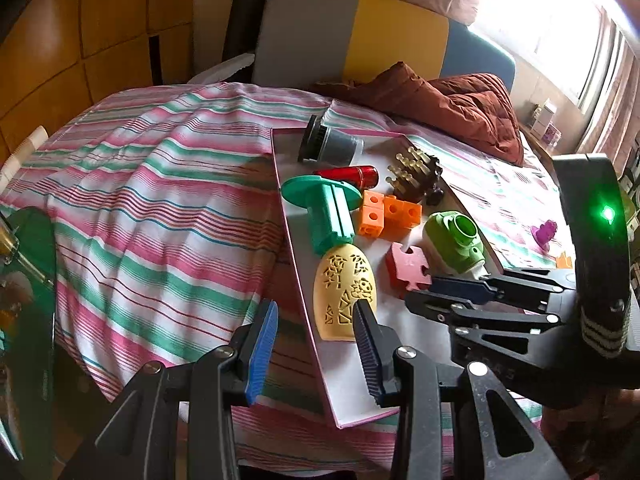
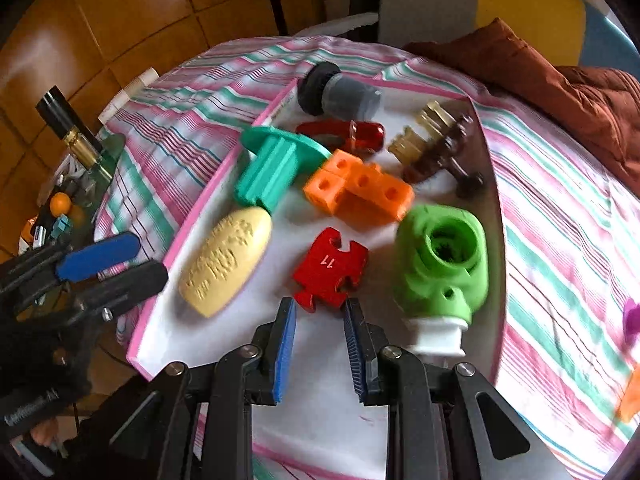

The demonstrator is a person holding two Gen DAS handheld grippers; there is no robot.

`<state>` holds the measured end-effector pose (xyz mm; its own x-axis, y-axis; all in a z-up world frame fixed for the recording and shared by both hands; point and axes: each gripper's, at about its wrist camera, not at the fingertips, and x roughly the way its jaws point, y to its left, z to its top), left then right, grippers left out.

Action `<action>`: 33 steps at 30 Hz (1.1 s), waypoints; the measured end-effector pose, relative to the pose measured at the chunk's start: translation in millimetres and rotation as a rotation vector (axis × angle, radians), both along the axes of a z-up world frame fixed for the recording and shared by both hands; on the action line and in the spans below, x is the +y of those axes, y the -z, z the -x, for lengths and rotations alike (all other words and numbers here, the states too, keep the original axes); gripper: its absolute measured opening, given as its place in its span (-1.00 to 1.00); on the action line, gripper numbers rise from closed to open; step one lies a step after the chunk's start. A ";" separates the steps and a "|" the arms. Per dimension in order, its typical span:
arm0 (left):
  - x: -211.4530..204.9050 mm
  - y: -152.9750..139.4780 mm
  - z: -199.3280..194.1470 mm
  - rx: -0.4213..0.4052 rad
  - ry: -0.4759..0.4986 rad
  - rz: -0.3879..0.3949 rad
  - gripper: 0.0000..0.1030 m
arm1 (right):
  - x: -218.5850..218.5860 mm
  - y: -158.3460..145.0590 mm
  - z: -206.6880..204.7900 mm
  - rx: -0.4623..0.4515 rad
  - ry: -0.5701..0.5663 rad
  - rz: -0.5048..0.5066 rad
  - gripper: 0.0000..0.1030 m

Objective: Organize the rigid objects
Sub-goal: 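Move both grippers from the tray back toward the remaining toys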

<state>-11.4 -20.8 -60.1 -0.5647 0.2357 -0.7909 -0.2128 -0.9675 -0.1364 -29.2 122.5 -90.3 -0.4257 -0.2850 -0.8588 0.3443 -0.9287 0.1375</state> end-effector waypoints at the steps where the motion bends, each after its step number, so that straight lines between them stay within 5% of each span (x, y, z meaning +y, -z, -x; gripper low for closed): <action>1: -0.5 -0.5 0.0 0.002 -0.003 0.002 -0.25 | -2.4 -2.1 0.3 0.010 -0.005 0.006 -0.51; 5: -1.5 -1.2 0.1 0.002 -0.011 0.004 -0.24 | -1.4 -12.7 -1.9 0.032 -0.028 0.051 -0.46; 8: -1.0 -2.3 -0.9 0.006 -0.012 0.010 -0.23 | 3.9 -18.7 -4.2 0.045 -0.012 0.058 -0.16; 21: 12.0 -17.4 -7.5 0.061 0.016 0.041 -0.23 | 50.8 -54.2 -24.5 0.154 0.079 0.024 0.10; 33: 49.5 -29.0 -10.7 0.086 0.111 0.060 -0.23 | 145.1 -69.4 -30.1 0.201 0.270 -0.077 0.39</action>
